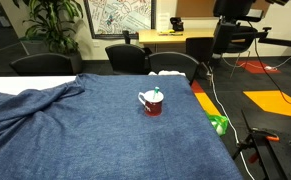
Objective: Pick the marker from the cup and put it on the table
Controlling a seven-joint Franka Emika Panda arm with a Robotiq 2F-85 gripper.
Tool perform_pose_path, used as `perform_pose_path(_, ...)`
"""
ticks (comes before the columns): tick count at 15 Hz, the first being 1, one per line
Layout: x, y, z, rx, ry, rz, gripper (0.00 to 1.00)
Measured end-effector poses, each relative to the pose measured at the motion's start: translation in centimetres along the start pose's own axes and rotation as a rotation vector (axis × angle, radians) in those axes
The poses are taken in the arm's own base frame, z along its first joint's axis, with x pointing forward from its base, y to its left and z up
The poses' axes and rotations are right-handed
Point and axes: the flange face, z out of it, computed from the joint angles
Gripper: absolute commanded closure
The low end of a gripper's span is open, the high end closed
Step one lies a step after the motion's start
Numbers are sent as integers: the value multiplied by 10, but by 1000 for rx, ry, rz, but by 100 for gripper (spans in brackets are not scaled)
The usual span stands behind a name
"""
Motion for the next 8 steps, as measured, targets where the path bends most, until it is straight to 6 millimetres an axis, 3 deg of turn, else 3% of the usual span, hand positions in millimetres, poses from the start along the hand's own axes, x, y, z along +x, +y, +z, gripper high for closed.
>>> perform_pose_path(8,54,-55,35,-22,225,310,0)
